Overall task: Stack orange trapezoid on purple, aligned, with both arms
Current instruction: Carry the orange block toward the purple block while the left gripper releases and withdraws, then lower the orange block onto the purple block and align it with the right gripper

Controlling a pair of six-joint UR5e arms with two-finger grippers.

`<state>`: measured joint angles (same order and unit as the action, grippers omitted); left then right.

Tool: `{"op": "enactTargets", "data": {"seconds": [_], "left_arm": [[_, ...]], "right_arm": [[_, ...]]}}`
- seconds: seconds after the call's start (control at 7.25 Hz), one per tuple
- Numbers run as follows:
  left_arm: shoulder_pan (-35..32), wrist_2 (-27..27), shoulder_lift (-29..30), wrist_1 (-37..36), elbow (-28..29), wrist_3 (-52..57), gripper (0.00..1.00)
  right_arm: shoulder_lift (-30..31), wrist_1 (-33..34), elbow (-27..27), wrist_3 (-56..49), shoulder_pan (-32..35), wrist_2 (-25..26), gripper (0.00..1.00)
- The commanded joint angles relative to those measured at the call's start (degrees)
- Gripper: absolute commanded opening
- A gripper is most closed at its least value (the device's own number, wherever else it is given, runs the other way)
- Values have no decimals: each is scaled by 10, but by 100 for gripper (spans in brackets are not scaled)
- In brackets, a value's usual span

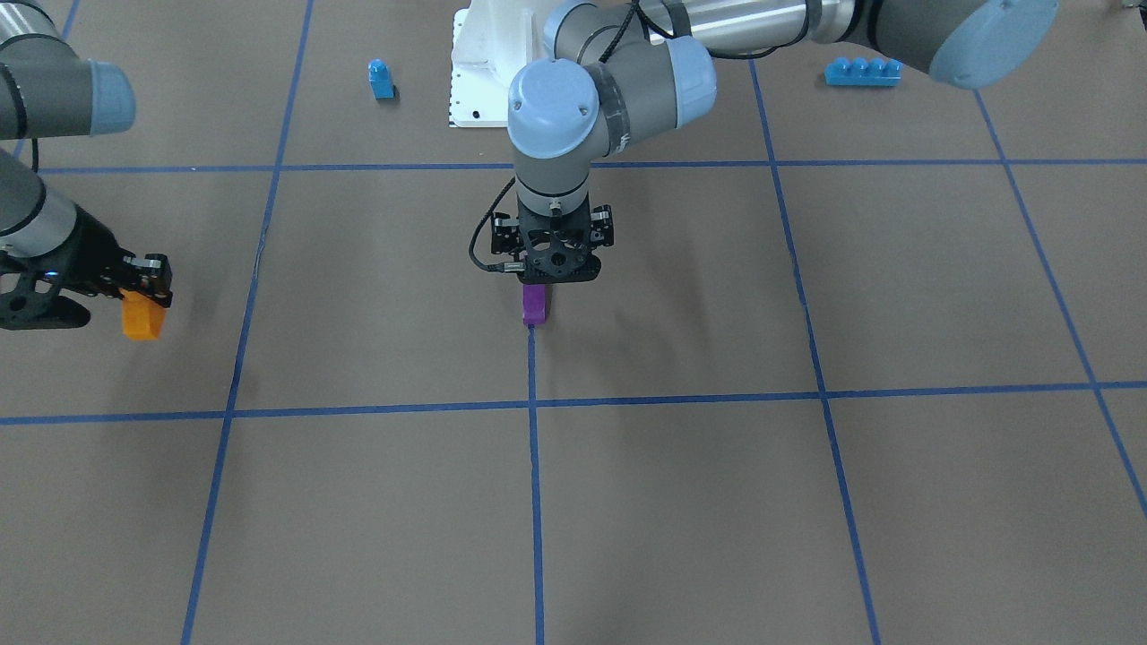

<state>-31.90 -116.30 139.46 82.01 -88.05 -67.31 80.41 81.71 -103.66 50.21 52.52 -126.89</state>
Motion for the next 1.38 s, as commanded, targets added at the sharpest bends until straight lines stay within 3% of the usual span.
{"op": "enactTargets", "data": {"seconds": [0.0, 0.28, 0.41, 0.83, 1.1, 1.24], "left_arm": [[-18, -2, -104, -1, -102, 60, 100], [-51, -4, -215, -1, -191, 146, 100], [-60, -5, -244, 0, -206, 168, 100], [-62, -2, -246, 0, -206, 168, 100], [-62, -4, -246, 0, -207, 162, 100], [-61, -4, -247, 0, -206, 162, 100]], "right_arm": [[-108, 8, -7, 164, -105, 47, 0], [-207, 28, 13, 265, -192, 97, 0], [-247, 67, 23, 270, -214, 111, 0], [-297, 71, 55, 307, -251, 127, 0], [-376, 71, 140, 300, -255, 144, 0], [-384, 71, 157, 297, -257, 152, 0]]}}
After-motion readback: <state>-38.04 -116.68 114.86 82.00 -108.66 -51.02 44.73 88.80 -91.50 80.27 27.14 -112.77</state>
